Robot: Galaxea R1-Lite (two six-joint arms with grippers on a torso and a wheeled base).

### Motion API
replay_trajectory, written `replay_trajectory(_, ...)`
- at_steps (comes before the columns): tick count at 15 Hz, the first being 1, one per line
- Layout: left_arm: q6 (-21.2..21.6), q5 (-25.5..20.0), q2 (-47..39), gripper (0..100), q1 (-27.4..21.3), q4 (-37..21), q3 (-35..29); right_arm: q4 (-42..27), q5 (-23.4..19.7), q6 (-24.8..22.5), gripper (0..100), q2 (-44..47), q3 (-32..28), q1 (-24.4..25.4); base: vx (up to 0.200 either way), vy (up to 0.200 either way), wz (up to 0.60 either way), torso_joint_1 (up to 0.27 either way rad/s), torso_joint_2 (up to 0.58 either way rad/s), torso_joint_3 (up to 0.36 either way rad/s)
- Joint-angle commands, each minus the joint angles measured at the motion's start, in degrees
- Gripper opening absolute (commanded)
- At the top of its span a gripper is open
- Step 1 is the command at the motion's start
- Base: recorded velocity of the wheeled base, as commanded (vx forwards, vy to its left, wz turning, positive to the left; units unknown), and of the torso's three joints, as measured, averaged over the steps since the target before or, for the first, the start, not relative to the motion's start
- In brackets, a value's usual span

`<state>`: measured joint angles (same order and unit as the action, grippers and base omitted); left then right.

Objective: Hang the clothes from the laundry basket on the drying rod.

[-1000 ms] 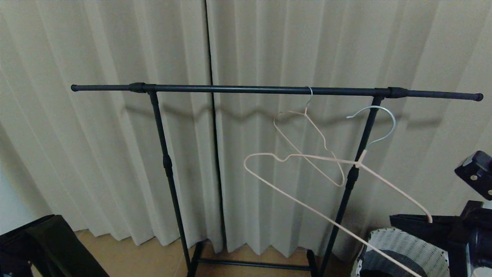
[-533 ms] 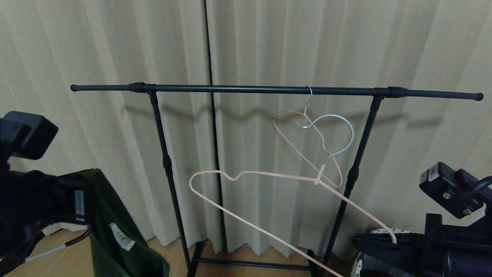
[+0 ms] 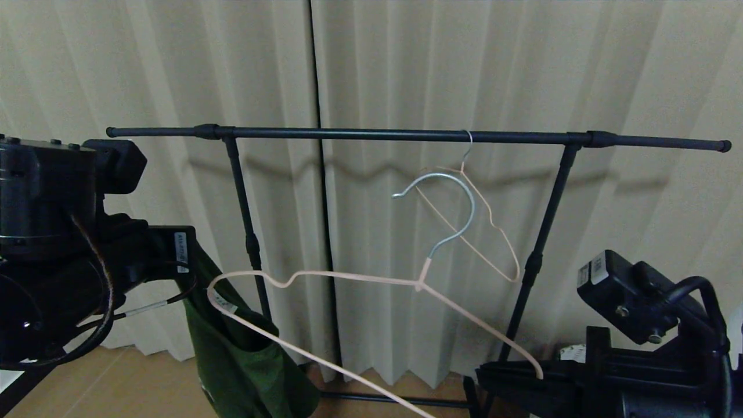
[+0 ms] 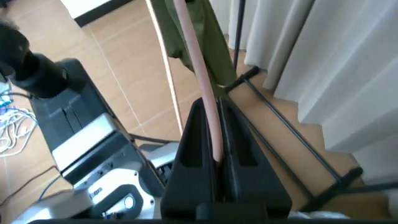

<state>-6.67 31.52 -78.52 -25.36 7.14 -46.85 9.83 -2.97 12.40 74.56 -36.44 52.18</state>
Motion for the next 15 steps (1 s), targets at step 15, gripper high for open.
replay_trajectory(15, -0.63, 0.03, 0.56, 0, 0.04, -1.26, -1.4, 3.62, 3.59, 4.21, 0, 11.49, -8.56, 1.44, 0.0, 0.0, 0.0, 0.0, 0.0, 0.0)
